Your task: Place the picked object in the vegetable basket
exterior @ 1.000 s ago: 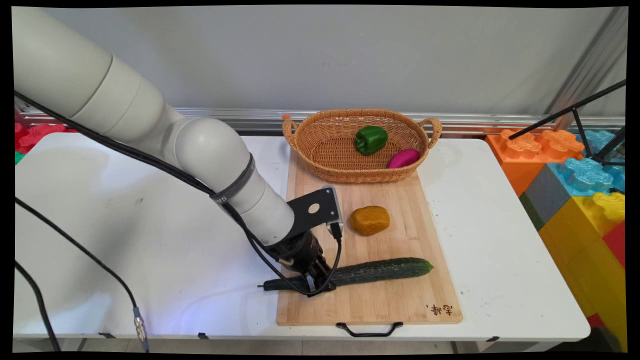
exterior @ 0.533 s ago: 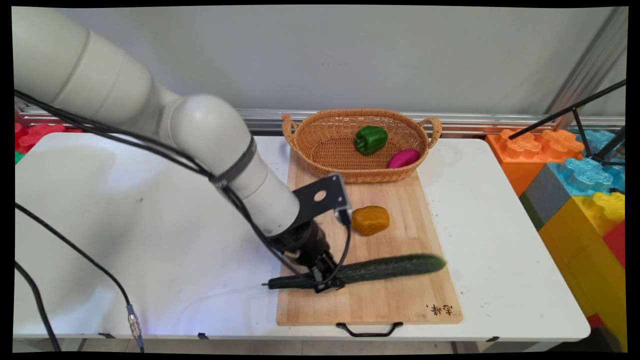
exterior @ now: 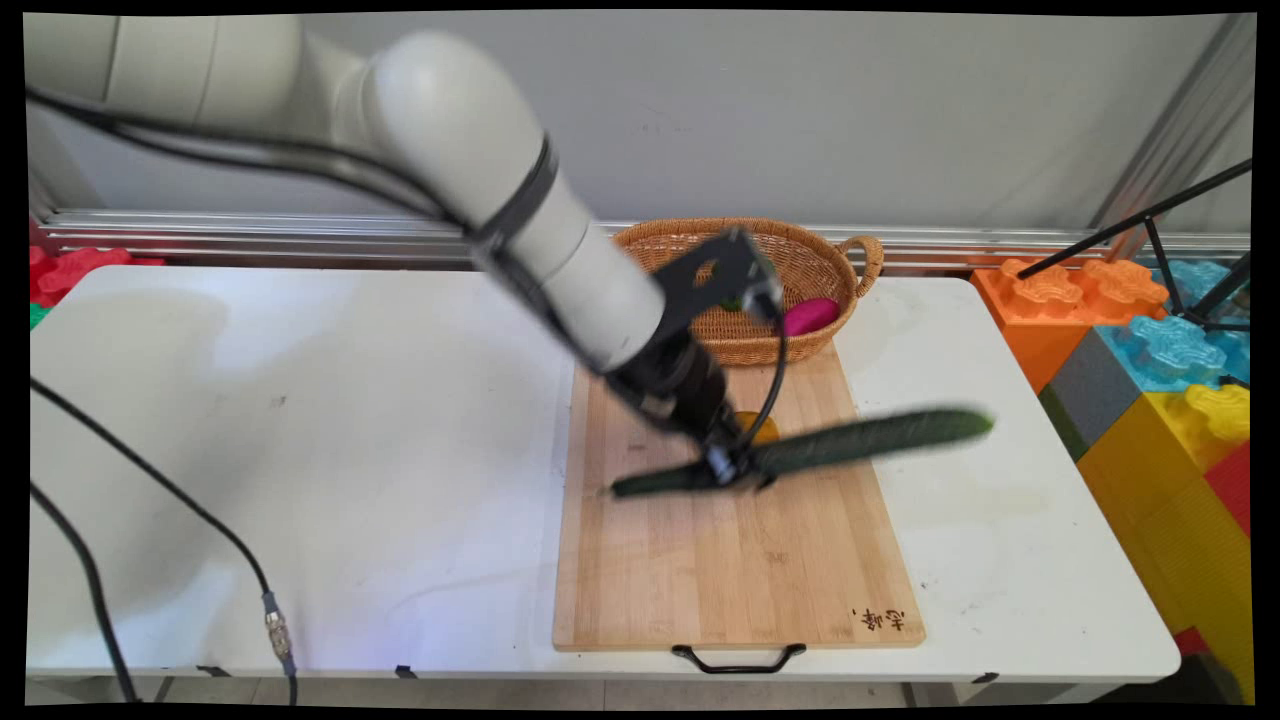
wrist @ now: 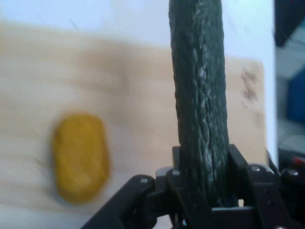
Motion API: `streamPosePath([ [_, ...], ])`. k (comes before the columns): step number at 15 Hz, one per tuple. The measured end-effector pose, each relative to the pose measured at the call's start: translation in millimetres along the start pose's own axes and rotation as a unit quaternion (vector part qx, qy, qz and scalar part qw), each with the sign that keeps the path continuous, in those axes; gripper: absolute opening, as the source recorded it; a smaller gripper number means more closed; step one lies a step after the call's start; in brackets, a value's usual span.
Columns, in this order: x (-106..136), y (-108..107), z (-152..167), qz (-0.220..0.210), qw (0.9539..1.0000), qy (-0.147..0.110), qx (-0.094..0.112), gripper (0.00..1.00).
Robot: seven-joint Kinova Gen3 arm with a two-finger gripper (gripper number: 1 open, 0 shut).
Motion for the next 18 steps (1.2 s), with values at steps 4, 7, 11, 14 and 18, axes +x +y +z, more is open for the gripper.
streamPosePath([
  [4, 37.0, -42.4, -8.6, 0.031, 0.9973, 0.043, 0.05, 0.0],
  [7, 49.0, -74.5, -10.1, 0.053, 0.9934, 0.058, 0.084, 0.0],
  [11, 55.0, -133.5, -8.9, 0.082, 0.984, 0.071, 0.141, 0.0],
  [14, 47.8, -177.7, -3.1, 0.095, 0.9768, 0.072, 0.178, 0.0],
  [18, 26.6, -217.6, 11.6, 0.102, 0.972, 0.059, 0.204, 0.0],
])
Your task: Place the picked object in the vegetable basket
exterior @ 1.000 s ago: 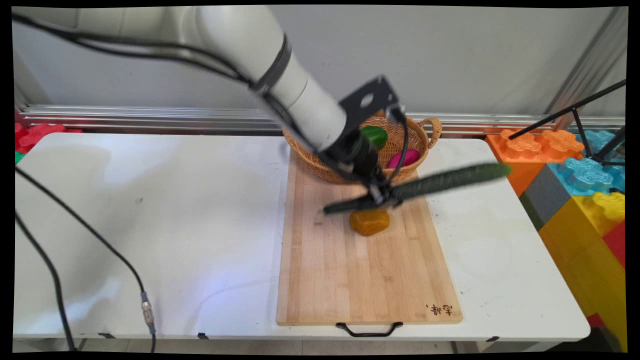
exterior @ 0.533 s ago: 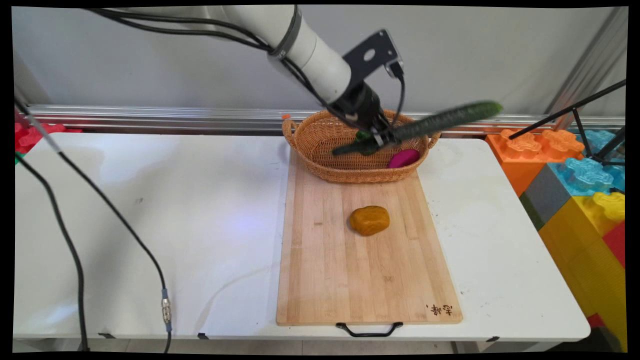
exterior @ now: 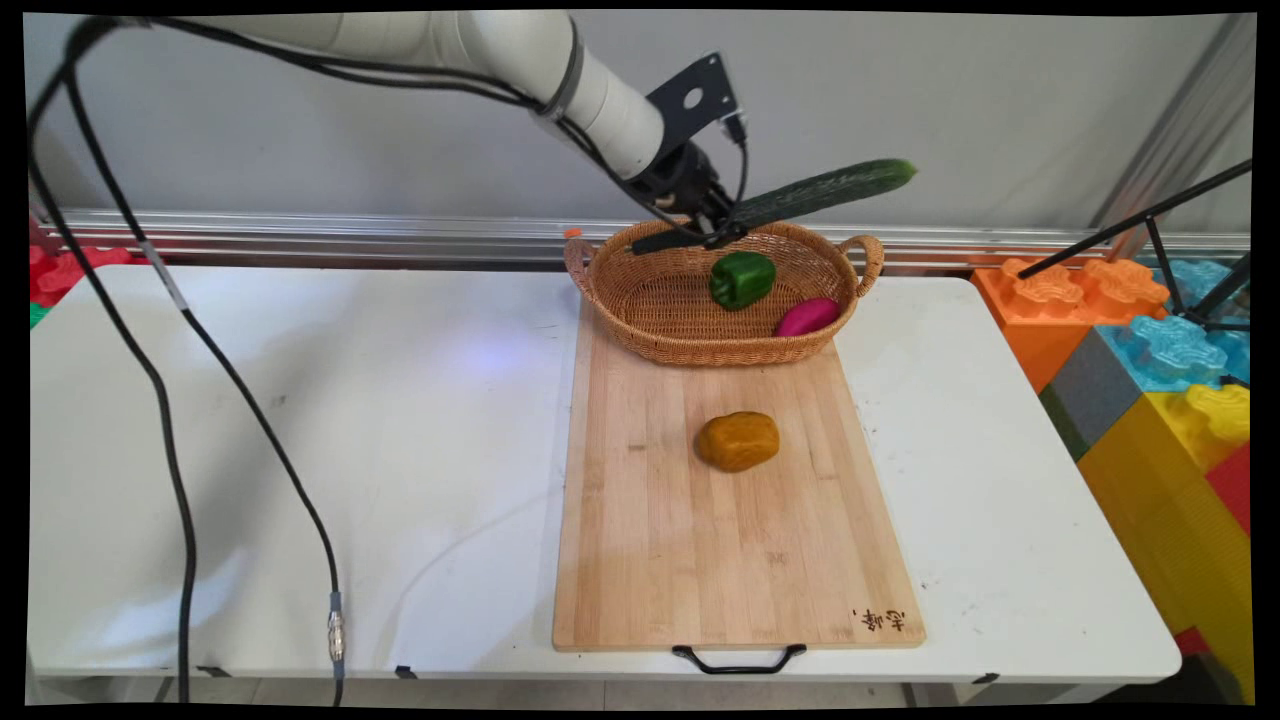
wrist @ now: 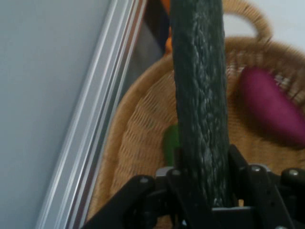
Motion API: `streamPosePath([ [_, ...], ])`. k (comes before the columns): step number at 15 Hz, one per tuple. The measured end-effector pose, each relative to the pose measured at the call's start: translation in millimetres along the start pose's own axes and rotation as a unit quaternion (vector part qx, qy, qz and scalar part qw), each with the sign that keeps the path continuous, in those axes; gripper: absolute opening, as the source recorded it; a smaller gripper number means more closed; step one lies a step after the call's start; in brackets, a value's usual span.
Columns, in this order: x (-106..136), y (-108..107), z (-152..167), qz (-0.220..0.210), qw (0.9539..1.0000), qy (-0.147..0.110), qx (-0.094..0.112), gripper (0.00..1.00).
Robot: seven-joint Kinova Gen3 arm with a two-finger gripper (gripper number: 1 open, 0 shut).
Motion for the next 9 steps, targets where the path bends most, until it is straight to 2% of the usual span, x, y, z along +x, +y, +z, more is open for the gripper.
streamPosePath([
  [5, -35.1, -19.0, 30.4, 0.003, 0.9997, -0.013, 0.021, 0.0],
  [9, -57.9, -27.1, 49.8, -0.008, 0.9994, -0.017, 0.03, 0.0],
])
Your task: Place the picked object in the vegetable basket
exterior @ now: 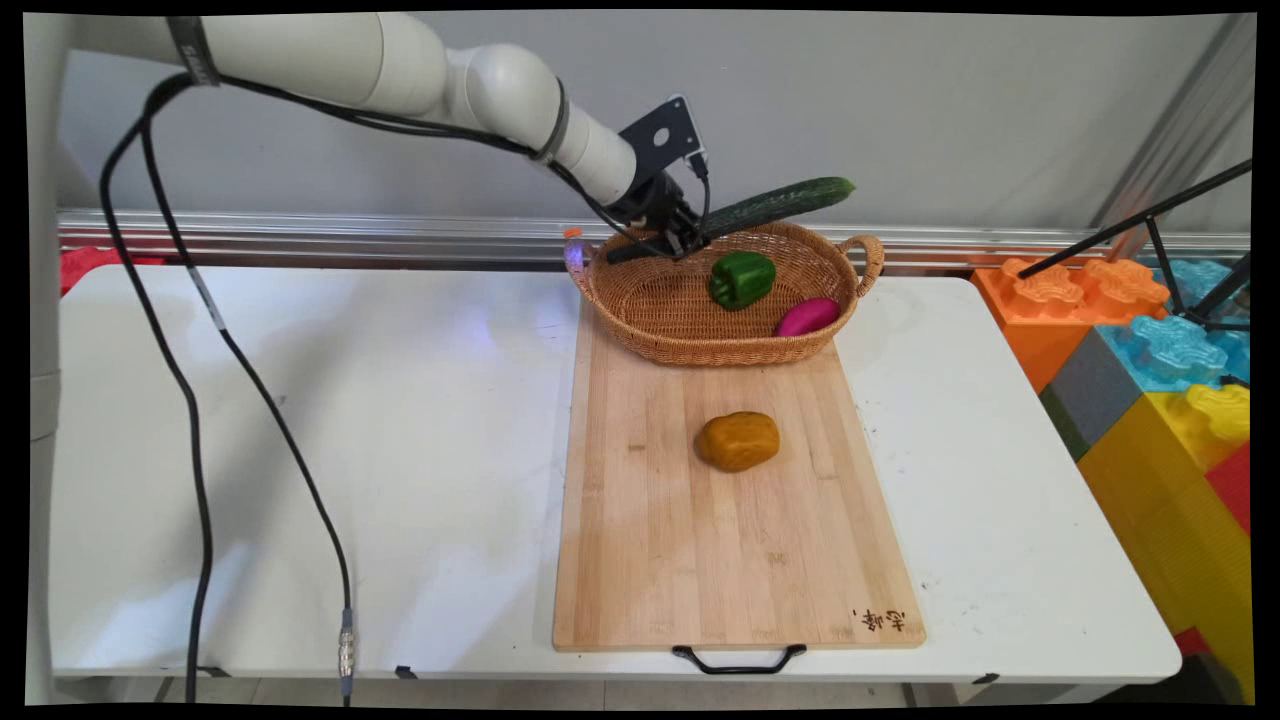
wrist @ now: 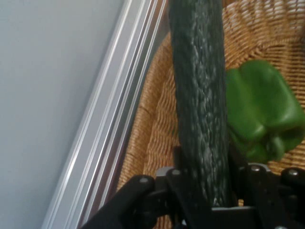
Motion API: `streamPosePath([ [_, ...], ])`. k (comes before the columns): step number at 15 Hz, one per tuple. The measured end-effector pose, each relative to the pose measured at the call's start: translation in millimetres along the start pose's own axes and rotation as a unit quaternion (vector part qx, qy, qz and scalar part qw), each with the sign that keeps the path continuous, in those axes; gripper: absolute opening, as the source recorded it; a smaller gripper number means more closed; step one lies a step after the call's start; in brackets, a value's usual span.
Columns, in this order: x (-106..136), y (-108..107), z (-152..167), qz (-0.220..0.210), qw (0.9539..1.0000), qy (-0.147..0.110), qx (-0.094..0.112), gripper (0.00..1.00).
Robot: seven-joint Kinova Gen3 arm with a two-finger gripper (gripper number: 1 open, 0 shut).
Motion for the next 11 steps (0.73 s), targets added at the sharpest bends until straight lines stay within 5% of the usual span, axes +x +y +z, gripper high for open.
streamPosePath([
  [5, -10.8, -0.2, 16.7, -0.023, 0.9996, 0.015, -0.003, 0.0],
  [6, -11.5, -0.3, 18.6, -0.027, 0.9994, 0.019, -0.002, 1.0],
  [11, -16.1, -0.2, 19.8, -0.047, 0.9985, 0.026, 0.0, 1.0],
])
